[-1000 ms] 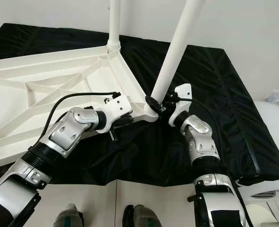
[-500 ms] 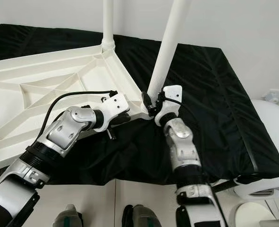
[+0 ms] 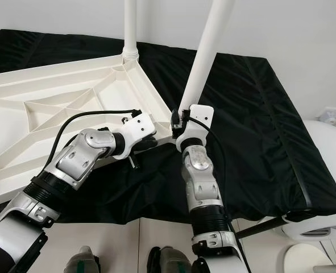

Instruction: Building children table

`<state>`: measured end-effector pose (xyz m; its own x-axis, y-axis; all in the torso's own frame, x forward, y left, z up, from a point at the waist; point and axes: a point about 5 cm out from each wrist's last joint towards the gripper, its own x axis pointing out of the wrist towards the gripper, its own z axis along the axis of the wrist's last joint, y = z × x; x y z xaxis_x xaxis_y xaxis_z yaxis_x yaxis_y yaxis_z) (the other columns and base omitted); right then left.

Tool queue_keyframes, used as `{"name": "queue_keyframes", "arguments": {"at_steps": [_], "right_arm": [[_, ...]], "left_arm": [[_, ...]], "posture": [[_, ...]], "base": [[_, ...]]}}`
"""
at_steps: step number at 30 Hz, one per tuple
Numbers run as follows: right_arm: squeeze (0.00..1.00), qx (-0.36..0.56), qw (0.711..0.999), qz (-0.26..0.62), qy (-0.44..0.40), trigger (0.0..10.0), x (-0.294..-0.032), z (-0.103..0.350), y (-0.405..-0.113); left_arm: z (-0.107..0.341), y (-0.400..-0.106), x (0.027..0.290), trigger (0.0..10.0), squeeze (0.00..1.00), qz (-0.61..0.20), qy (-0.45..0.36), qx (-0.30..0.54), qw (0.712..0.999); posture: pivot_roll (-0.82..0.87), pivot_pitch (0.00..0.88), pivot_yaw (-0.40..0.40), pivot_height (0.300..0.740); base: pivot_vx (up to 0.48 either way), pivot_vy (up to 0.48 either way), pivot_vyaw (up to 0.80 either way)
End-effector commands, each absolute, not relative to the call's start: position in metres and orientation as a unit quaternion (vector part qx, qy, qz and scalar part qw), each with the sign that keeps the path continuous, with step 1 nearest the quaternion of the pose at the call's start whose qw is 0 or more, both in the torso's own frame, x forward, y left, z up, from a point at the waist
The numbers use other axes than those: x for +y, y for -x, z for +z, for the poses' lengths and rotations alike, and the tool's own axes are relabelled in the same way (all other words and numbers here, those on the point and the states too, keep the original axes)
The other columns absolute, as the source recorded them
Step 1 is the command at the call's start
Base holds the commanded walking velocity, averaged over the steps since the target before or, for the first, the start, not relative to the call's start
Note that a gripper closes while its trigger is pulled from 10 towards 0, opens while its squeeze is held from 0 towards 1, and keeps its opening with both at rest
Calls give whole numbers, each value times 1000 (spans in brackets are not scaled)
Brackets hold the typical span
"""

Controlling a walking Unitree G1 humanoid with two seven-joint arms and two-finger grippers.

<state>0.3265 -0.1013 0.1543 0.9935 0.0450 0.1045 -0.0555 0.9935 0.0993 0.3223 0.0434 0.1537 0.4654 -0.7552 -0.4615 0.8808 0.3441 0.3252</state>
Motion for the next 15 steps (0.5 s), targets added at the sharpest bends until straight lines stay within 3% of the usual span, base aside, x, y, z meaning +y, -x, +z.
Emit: {"name": "queue_keyframes", "arguments": {"at_steps": [1, 4, 5, 12, 13, 14, 15], "right_arm": [[0, -42, 996, 59, -56, 10000, -82, 154, -323], [0, -38, 996, 60, -58, 10000, -83, 153, -323], [1000, -38, 996, 57, -59, 10000, -86, 152, -323], [1000, -40, 996, 53, -58, 10000, -95, 151, -323], [690, -42, 996, 59, -52, 10000, -99, 151, -323], [690, -42, 996, 59, -52, 10000, -99, 151, -323], [0, -44, 996, 63, -52, 10000, -103, 151, -324]], "left_arm": [[149, -311, 28, 10000, 0, -547, -264, 117, 785], [149, -312, 28, 10000, 0, -546, -264, 117, 786], [149, -312, 29, 10000, 0, -546, -264, 117, 786], [149, -312, 29, 10000, 0, -545, -264, 117, 787], [149, -312, 29, 10000, 0, -545, -264, 117, 787], [149, -312, 29, 10000, 0, -545, -264, 117, 787], [149, -312, 29, 10000, 0, -545, -264, 117, 787]], "posture": [[57, 39, -98, 740], [57, 39, -98, 740], [57, 38, -98, 740], [57, 36, -97, 740], [56, 35, -96, 740], [56, 35, -96, 740], [54, 35, -95, 740]], "base": [[0, 0, 0], [0, 0, 0], [0, 0, 0], [0, 0, 0], [0, 0, 0], [0, 0, 0], [0, 0, 0]]}}
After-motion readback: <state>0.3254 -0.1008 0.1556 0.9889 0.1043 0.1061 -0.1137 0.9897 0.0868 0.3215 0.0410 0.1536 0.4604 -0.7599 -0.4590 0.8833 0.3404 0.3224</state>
